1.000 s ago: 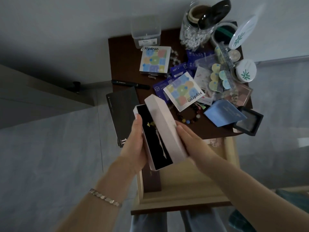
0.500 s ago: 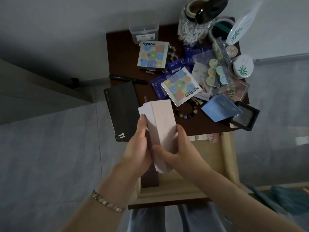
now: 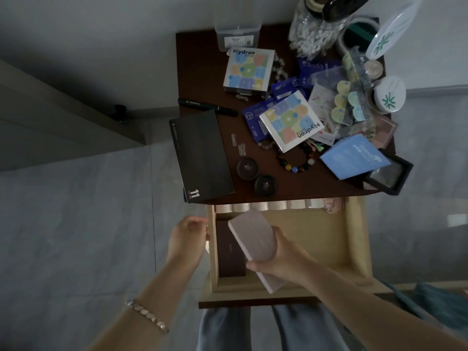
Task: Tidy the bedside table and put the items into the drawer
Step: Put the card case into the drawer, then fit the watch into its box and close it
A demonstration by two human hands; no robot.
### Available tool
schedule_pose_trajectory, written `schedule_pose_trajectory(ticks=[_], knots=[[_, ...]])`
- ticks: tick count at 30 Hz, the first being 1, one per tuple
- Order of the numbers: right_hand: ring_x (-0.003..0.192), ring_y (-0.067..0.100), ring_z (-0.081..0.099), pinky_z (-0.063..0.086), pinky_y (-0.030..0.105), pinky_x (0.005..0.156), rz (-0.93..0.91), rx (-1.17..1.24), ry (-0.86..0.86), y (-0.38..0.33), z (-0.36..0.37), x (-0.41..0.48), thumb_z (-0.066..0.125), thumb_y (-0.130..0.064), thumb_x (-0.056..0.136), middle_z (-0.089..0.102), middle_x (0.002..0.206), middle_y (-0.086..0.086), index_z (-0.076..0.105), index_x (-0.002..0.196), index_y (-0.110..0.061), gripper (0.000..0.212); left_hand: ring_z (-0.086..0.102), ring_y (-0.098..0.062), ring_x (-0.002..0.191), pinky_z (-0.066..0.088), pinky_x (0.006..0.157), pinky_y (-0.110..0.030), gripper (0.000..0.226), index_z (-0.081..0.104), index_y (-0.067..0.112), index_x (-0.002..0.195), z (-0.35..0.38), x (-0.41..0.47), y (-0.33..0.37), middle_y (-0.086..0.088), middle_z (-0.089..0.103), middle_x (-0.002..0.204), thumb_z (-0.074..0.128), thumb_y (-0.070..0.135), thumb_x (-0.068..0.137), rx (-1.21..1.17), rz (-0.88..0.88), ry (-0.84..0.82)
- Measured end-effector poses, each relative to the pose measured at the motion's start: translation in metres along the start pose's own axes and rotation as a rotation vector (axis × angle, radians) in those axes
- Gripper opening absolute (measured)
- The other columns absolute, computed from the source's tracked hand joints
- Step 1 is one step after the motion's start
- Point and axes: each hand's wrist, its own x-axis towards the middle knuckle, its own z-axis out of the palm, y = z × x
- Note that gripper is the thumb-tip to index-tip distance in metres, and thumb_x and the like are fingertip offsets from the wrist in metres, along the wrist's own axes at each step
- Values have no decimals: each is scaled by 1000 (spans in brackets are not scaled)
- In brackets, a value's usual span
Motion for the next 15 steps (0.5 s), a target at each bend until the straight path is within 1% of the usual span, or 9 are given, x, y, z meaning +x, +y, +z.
schedule_pose_trajectory(ticks=[3,5,6,7,9,10,11,13,15], knots=[[106,17,51,51,37,84,101,108,89,6,26,28,78,-51,62,46,112,-6,23,133,-26,93,60,-20,87,49,76,-34,21,59,5,108,-5,20,-22,-5,60,95,42,11,96,-14,-76,-40],[108,21,52,52,37,84,146,166,100,5,46,47,76,-51,65,46,119,-1,23,132,-25,90,57,-16,80,48,71,-29,23,58,1,111,-3,30,-34,-5,59,94,43,11,95,-69,-116,-111],[108,22,52,51,37,85,161,156,93,5,58,54,72,-51,69,46,122,2,23,132,-23,85,56,-14,78,47,70,-27,21,58,4,109,-2,33,-38,-3,59,91,43,11,95,-67,-135,-138],[110,24,51,51,38,88,172,105,82,6,69,60,66,-52,75,45,126,6,23,134,-21,80,56,-13,78,46,69,-26,17,57,9,104,0,36,-40,0,58,87,43,12,96,-60,-157,-144],[121,28,43,44,39,98,201,-111,33,7,86,65,52,-54,85,37,137,14,25,139,-14,73,58,-13,80,46,67,-26,11,53,17,94,4,42,-40,3,57,83,43,13,96,-58,-205,-124],[125,29,39,41,37,101,206,-209,31,6,91,66,47,-53,88,33,140,15,26,140,-11,69,58,-12,79,46,67,-26,12,52,18,92,4,45,-40,4,57,82,43,12,95,-60,-207,-117],[126,28,38,41,35,100,193,-243,55,5,92,67,46,-49,91,30,142,16,25,141,-10,66,59,-12,79,46,67,-26,12,52,19,90,4,47,-38,5,57,82,44,12,95,-74,-200,-115],[119,25,48,48,31,91,125,-147,146,-4,91,71,47,-38,93,25,145,14,14,145,-16,66,59,-14,82,46,67,-25,13,53,20,91,1,51,-37,5,58,82,44,12,95,-96,-180,-119],[104,21,57,53,25,73,43,-56,216,-10,87,79,45,-27,95,23,148,11,4,147,-25,67,60,-16,85,48,70,-28,14,54,21,89,-2,54,-37,4,59,83,45,11,94,-102,-165,-112]])
